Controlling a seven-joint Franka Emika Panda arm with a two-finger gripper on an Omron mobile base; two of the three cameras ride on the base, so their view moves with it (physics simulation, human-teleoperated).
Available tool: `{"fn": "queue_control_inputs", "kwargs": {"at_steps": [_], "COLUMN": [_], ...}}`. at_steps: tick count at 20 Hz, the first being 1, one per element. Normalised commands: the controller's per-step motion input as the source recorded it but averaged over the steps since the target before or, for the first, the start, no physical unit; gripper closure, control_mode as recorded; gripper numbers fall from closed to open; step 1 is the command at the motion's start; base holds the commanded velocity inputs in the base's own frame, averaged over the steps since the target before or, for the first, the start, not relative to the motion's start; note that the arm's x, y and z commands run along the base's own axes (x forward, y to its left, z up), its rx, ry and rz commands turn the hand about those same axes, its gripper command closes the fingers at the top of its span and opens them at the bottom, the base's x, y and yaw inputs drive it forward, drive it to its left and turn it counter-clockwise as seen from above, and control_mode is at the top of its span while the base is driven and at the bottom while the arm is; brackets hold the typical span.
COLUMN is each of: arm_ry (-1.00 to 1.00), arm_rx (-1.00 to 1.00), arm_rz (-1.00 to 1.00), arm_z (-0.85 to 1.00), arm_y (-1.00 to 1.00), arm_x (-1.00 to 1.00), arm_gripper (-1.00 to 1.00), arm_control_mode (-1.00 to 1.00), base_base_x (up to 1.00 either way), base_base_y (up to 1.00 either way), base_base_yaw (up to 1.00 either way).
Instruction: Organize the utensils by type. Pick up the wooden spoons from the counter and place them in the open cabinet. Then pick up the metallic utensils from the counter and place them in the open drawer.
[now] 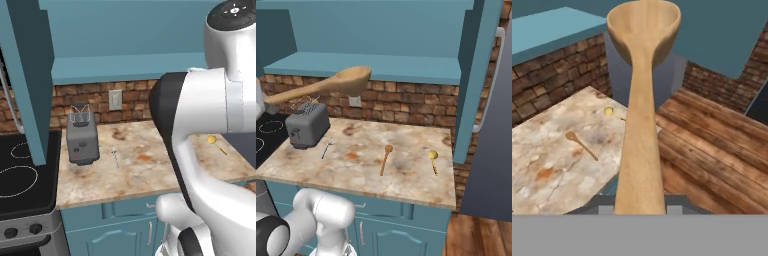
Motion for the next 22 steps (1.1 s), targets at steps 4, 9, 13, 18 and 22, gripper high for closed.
{"fn": "queue_control_inputs", "kwargs": {"at_steps": [4,9,13,18,22], "arm_ry": [-0.01,-0.18,-0.18,0.06,0.09], "arm_rx": [-0.05,0.0,0.0,0.0,0.0], "arm_rz": [0.02,0.05,0.07,0.18,0.23], "arm_z": [-0.08,-0.01,0.0,0.0,0.0], "arm_y": [-0.17,-0.28,-0.3,-0.29,-0.25], "arm_x": [0.49,0.33,0.26,0.52,0.83], "arm_gripper": [1.0,1.0,1.0,1.0,1.0], "arm_control_mode": [-1.0,-1.0,-1.0,-1.0,-1.0], "base_base_x": [0.0,0.0,0.0,0.0,0.0], "base_base_y": [0.0,0.0,0.0,0.0,0.0], "base_base_yaw": [0.0,0.0,0.0,0.0,0.0]}}
